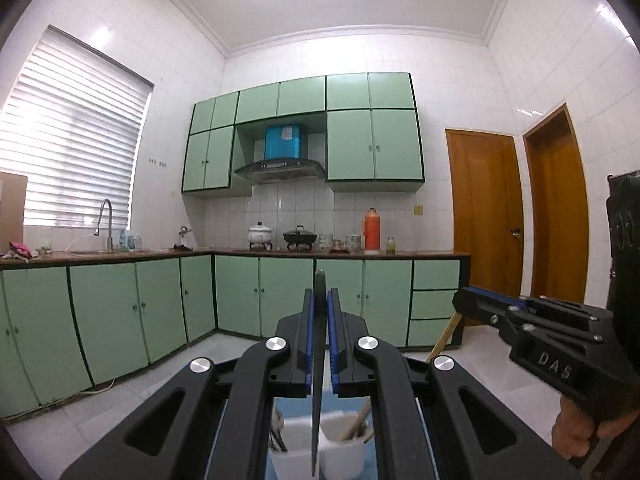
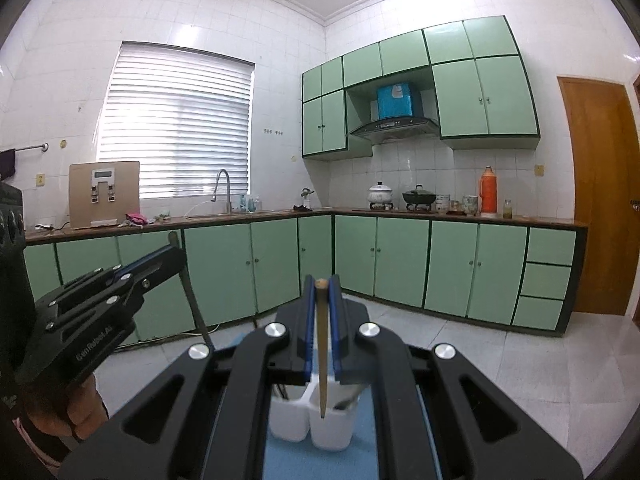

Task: Organize utensils
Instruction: 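Carry both chopsticks to the white holder and lower them in, then open both tools to release the chopsticks in the holder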

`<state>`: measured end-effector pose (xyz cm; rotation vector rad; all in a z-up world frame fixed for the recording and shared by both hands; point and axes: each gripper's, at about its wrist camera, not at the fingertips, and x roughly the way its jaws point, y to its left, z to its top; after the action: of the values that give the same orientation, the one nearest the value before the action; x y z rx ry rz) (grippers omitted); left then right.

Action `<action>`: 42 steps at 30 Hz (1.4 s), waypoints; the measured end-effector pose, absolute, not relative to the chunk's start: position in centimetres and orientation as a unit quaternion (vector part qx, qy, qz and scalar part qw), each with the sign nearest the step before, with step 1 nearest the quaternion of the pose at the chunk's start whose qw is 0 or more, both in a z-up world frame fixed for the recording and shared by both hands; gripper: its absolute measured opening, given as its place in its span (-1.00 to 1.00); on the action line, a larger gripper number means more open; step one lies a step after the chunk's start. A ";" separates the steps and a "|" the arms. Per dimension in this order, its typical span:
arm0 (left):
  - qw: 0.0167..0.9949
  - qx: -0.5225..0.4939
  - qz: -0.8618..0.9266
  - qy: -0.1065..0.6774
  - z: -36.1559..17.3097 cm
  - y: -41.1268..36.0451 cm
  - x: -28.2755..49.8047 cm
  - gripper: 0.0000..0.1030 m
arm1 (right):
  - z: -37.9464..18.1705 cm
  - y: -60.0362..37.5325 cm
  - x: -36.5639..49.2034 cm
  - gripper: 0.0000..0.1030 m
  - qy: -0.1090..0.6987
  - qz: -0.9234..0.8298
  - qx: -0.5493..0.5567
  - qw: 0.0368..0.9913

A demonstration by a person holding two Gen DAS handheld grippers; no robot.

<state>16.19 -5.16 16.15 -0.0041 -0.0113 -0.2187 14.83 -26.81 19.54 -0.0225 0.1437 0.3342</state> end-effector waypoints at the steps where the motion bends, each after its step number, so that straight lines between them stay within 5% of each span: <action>1: 0.994 -0.001 -0.107 -0.007 16.2 -5.3 17.0 -0.88 | 19.5 -26.6 15.5 -0.89 0.073 0.163 -0.012 0.984; 20: 0.995 -0.014 -0.084 0.044 9.9 -5.7 30.3 -0.88 | 12.2 -24.6 26.3 -0.88 0.132 0.147 0.004 0.980; 42: 0.992 -0.022 -0.065 0.110 4.2 -3.8 33.3 -0.88 | 7.2 -23.9 28.2 -0.88 0.174 0.142 0.021 0.974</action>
<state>33.33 -3.85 4.20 -0.0436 0.2198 -0.1305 28.16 -23.93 7.18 0.0431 0.3520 0.2874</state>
